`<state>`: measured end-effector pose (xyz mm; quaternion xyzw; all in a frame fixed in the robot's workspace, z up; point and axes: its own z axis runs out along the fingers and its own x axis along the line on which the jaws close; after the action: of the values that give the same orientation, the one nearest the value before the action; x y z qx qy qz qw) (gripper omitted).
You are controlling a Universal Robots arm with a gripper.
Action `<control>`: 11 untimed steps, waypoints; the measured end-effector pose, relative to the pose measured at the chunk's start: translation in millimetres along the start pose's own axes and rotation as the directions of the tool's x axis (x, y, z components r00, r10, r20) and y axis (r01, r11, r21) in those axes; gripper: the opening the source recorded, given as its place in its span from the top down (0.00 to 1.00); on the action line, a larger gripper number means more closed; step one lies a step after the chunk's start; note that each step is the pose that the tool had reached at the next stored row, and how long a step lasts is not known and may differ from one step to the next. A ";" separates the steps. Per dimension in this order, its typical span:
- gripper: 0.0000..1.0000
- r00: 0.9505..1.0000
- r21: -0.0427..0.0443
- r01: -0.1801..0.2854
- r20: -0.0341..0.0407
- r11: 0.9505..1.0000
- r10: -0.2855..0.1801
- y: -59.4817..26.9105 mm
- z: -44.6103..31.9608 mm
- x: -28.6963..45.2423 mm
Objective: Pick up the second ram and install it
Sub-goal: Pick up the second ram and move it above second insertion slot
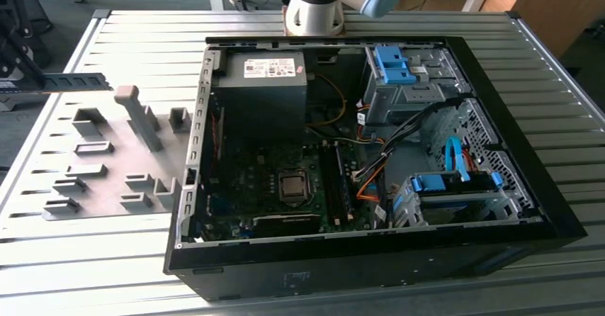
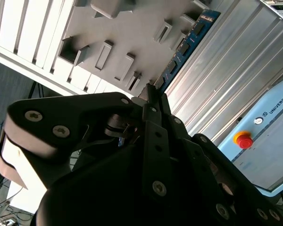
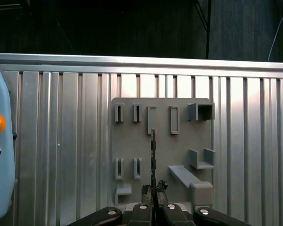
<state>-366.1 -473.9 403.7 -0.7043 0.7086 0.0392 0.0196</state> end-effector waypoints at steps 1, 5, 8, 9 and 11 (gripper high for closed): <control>0.86 1.000 0.000 0.000 0.000 1.000 0.000 -0.7 0.0 0.0; 0.86 1.000 0.000 0.000 0.000 1.000 0.000 -3.6 -0.1 0.0; 0.86 1.000 0.000 0.000 0.000 1.000 0.000 -5.7 -0.2 0.0; 0.86 1.000 0.000 0.000 0.000 1.000 0.000 -6.4 -0.2 -0.1; 0.86 1.000 0.000 0.000 0.000 1.000 0.000 -7.8 -0.3 -0.1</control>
<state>-358.3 -473.8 403.8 -0.7043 0.7086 0.0392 0.0195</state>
